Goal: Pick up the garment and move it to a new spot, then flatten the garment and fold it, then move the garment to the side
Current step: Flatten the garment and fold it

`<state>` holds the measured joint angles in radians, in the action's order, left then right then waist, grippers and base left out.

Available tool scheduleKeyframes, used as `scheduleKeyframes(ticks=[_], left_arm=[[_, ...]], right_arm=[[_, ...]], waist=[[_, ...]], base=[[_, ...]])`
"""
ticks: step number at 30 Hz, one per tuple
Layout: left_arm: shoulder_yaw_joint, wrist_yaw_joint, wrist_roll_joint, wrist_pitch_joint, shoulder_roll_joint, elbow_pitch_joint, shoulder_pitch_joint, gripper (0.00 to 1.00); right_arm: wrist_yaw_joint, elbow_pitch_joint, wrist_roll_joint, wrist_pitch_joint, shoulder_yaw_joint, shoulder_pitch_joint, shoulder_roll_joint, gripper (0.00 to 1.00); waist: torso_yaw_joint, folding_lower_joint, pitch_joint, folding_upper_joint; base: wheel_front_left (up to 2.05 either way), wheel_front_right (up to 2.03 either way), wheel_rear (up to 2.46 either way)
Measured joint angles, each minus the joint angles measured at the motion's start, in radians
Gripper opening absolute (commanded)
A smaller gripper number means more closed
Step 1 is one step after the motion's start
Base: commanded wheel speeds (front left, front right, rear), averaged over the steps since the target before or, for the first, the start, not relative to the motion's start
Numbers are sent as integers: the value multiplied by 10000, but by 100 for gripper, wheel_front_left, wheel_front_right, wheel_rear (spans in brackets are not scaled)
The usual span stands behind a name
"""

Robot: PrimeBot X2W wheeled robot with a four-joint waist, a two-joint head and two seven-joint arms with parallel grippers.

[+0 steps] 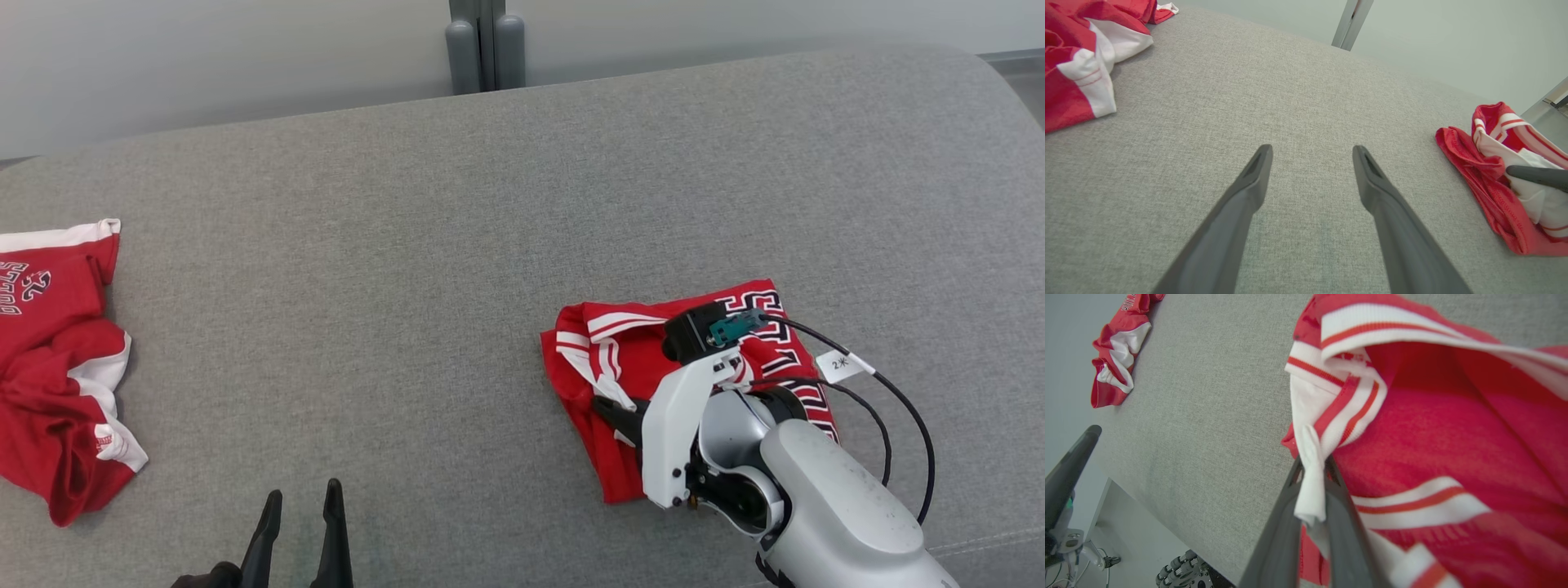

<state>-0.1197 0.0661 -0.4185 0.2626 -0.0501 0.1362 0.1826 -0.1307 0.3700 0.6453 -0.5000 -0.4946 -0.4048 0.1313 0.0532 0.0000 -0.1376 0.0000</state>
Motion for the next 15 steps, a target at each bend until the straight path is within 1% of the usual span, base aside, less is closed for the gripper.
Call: scheduleKeyframes(ticks=[3, 4, 5, 6, 9, 12, 14, 15], left_arm=[[6, -4, 2, 0, 0, 0, 4, 100], [8, -8, 4, 0, 0, 0, 5, 100], [6, -10, 8, 0, 0, 0, 6, 100], [6, -12, 12, 0, 0, 0, 8, 100], [-2, -15, 25, 0, 0, 38, 17, 100], [10, -17, 56, 0, 2, 98, 76, 100], [61, -44, 54, 0, 2, 92, 148, 100], [86, -56, 52, 0, 2, 73, 202, 100]], right_arm=[[0, -12, 69, 0, -82, -19, 84, 0], [0, -13, 127, -4, -104, -19, 96, 33], [0, -56, 157, 21, -121, -16, 109, 98], [0, -111, 150, 109, -125, -17, 140, 100], [0, -593, 426, 621, -19, 35, 90, 100], [0, -1463, 679, 1720, 594, 236, -12, 100], [-2, -2113, 759, 2265, 934, 546, 13, 100], [0, -2431, 740, 2420, 1049, 766, 125, 100]], waist=[[27, 0, 12, 0], [34, 0, 16, 0], [40, 0, 20, 0], [45, 0, 24, 0], [50, 0, 64, 0], [36, 0, 163, 0], [31, 0, 264, 0], [35, 0, 323, 0]], base=[[0, 0, 0], [0, 0, 0], [0, 0, 0], [0, 0, 0], [0, 0, 0], [0, 0, 0], [0, 0, 0], [0, 0, 0]])
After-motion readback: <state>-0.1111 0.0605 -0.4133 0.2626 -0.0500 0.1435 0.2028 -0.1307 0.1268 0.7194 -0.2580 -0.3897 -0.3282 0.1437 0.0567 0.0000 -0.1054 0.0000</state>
